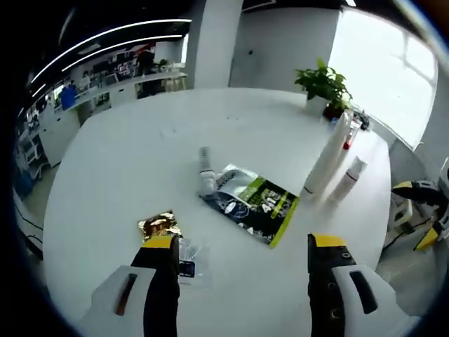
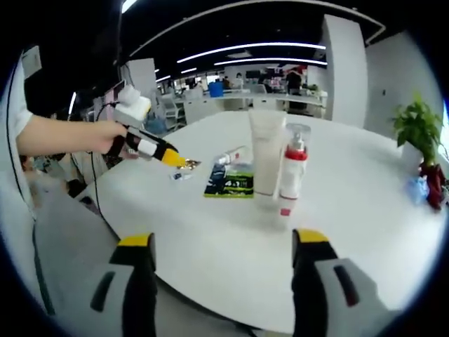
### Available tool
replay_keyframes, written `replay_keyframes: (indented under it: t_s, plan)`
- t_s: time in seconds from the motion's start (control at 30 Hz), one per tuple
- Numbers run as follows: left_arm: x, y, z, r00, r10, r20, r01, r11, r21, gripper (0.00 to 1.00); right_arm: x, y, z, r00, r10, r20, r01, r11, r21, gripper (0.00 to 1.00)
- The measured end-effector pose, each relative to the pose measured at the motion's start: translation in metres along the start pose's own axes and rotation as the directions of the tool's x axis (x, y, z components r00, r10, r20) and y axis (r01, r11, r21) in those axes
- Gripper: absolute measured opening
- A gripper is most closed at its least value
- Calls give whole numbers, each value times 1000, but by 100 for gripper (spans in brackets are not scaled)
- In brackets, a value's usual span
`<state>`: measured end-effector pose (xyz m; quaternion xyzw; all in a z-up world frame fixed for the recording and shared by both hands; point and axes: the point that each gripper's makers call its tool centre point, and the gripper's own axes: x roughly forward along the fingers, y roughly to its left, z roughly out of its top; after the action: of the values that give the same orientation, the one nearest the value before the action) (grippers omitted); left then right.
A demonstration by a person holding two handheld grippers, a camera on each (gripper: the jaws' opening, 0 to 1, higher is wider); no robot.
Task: Arrange the skincare products in the storage area until every visible bottle or jar stands upright without overlapping.
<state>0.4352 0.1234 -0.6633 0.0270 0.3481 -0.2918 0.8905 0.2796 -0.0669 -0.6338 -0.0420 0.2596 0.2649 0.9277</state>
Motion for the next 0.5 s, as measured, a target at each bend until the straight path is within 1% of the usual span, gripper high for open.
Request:
replay_keyframes:
  t_s: [0.17,0.3,0.4,0.5]
  plan:
    - [18,12,17,1000,14,-1,-14,1000,4,71,1,0,-2,1000,1,-10,-1,1000,3,80]
    - [32,20,25,999,28,-18,-28,1000,10,70,2,0,-3,1000,-4,-18,4,1000,-10,79]
    - [39,23,29,999,33,-22,-33,999,12,68,2,0,-4,1000,-6,-24,6,1000,-9,78]
    - [50,25,32,999,34,-42,-33,999,23,67,2,-2,-5,1000,-11,-26,11,1000,-3,78]
